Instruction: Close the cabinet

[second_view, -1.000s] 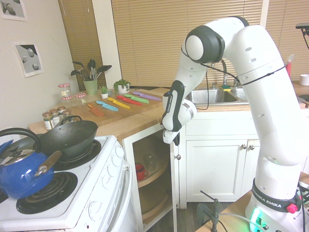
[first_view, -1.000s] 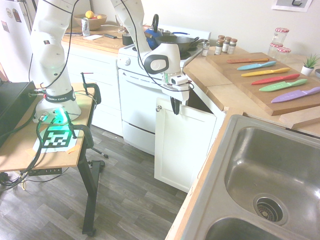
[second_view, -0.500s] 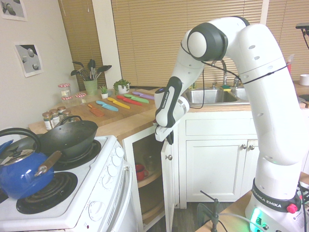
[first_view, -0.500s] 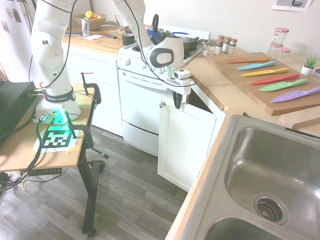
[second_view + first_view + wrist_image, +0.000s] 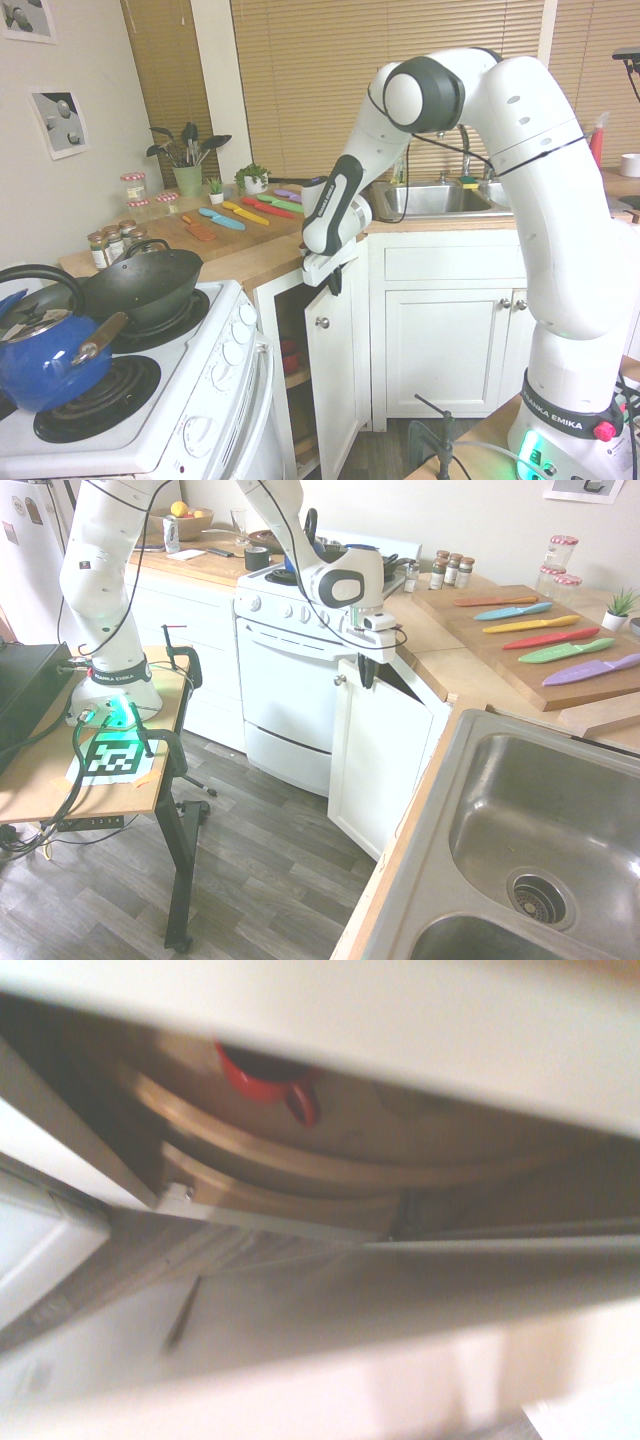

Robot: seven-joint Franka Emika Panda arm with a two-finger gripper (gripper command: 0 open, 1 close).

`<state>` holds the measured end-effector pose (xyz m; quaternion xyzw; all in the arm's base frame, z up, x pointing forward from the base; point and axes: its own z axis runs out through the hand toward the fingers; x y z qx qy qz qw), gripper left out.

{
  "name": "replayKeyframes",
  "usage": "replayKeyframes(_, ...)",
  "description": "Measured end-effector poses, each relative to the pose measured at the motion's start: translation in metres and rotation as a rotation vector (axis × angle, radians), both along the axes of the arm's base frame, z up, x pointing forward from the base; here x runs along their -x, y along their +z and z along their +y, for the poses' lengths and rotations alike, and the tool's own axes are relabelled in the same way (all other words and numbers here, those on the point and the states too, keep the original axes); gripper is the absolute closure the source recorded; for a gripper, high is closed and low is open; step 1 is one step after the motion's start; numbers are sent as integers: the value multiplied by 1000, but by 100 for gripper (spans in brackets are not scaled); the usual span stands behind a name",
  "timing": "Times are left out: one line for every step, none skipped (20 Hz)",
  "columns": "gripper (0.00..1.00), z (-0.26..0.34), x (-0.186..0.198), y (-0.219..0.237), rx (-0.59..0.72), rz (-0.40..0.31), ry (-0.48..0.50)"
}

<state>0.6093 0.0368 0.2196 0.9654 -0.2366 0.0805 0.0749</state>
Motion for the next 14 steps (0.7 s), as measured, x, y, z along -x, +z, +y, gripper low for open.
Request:
replayKeyframes(100, 5, -2, 2, -1, 3, -1)
replayKeyframes(100, 9, -5, 5, -2, 3, -2)
replayKeyframes(100, 13, -7, 7, -1, 6, -4)
replayKeyframes(100, 17, -9, 8, -1, 8, -4)
replayKeyframes(100, 20, -12, 8, -1, 9, -4)
replayKeyframes(100, 22, -13, 9, -1, 9, -4)
replayKeyframes(100, 23, -14, 9, -2, 8, -4)
replayKeyframes(100, 23, -14, 9, -2, 8, -6)
replayKeyframes(100, 20, -14, 9, -3, 6, -9)
replayKeyframes(100, 15, -12, 9, -6, 2, -17)
replayKeyframes(100, 6, -8, 8, -10, -4, -26)
replayKeyframes(100, -7, 0, 6, -16, -14, -37)
replayKeyframes(100, -27, 10, 5, -22, -27, -50)
replayKeyframes(0, -53, 22, 4, -30, -40, -67)
